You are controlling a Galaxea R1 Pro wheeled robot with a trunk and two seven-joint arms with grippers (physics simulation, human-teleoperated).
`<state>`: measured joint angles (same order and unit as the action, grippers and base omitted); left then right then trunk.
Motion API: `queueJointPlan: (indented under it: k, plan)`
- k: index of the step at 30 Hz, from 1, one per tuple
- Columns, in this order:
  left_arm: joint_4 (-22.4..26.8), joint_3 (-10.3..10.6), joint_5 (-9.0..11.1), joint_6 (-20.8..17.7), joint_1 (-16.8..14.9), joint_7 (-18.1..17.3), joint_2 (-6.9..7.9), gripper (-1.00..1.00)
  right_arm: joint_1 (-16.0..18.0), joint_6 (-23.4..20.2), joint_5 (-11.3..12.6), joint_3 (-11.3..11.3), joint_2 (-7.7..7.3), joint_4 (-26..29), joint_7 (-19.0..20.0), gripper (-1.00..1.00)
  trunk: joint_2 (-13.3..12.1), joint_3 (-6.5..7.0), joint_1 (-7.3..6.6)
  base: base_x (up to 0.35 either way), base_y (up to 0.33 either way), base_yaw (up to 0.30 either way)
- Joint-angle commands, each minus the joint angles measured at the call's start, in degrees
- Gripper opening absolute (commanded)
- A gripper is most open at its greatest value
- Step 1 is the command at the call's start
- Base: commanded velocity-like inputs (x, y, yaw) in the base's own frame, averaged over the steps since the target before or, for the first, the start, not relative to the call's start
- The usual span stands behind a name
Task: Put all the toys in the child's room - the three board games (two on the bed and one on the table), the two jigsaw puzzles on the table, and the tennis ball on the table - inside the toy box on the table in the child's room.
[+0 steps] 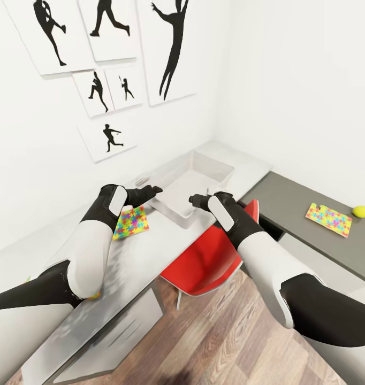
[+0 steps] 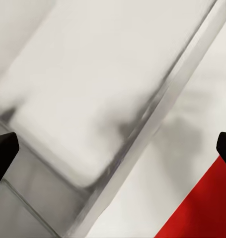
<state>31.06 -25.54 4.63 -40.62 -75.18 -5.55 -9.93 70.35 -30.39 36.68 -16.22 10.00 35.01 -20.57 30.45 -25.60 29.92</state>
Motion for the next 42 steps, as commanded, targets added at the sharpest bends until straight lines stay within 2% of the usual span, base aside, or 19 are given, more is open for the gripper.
queueJointPlan:
  k: [1, 9, 12, 19, 22, 25, 29, 42]
  plan:
    - [0.1, -0.4, 0.2, -0.4, -0.1, 0.0, -0.06, 1.0, 0.0, -0.1, 0.5, -0.1, 0.0, 0.1, -0.5, 1.0, 0.1, 0.01, 0.03, 0.0, 0.0, 0.0]
    - [2.0, -0.4, 0.3, -1.2, -0.1, -0.1, -0.06, 1.0, 0.0, -0.1, 0.5, -0.1, 0.0, 0.1, -0.5, 1.0, 0.1, 0.75, 0.03, 0.0, 0.0, 0.0]
    - [2.6, -0.5, 0.2, -2.7, -0.1, -0.1, -0.06, 1.0, 0.0, -0.2, 0.5, -0.1, 0.0, 0.1, -0.5, 1.0, 0.1, 1.03, 0.03, 0.0, 0.0, 0.0]
    - [7.8, -0.5, 0.2, -8.6, 0.0, -0.1, -0.06, 1.0, 0.0, -0.3, 0.5, -0.1, 0.0, 0.3, -0.5, 1.0, 0.1, 1.68, 0.03, 0.0, 0.0, 0.0]
    - [11.2, -0.6, 0.2, -12.8, 0.0, 0.0, -0.06, 1.0, 0.0, -0.3, 0.5, -0.1, 0.0, 0.4, -0.5, 1.0, 0.1, 1.96, 0.03, 0.0, 0.0, 0.0]
    - [14.4, -0.5, 0.2, -16.1, 0.0, 0.0, -0.06, 1.0, 0.0, -0.4, 0.5, -0.1, 0.0, 0.4, -0.5, 1.0, -1.1, 2.77, -0.63, 0.0, 0.0, 0.0]
    - [16.2, -0.3, 0.1, -17.9, 0.0, 0.1, -0.06, 1.0, 0.0, -0.7, 0.5, -0.1, 0.0, 1.4, -0.5, 1.0, -2.7, 3.86, -1.51, 0.0, 0.0, 0.0]
    - [16.9, -0.1, 0.1, -18.9, 0.0, 0.2, -0.06, 1.0, 0.0, -4.4, 0.5, 0.0, 0.0, 7.2, -0.8, 1.0, -7.5, 6.48, -4.14, -0.012, 0.0, -0.006]
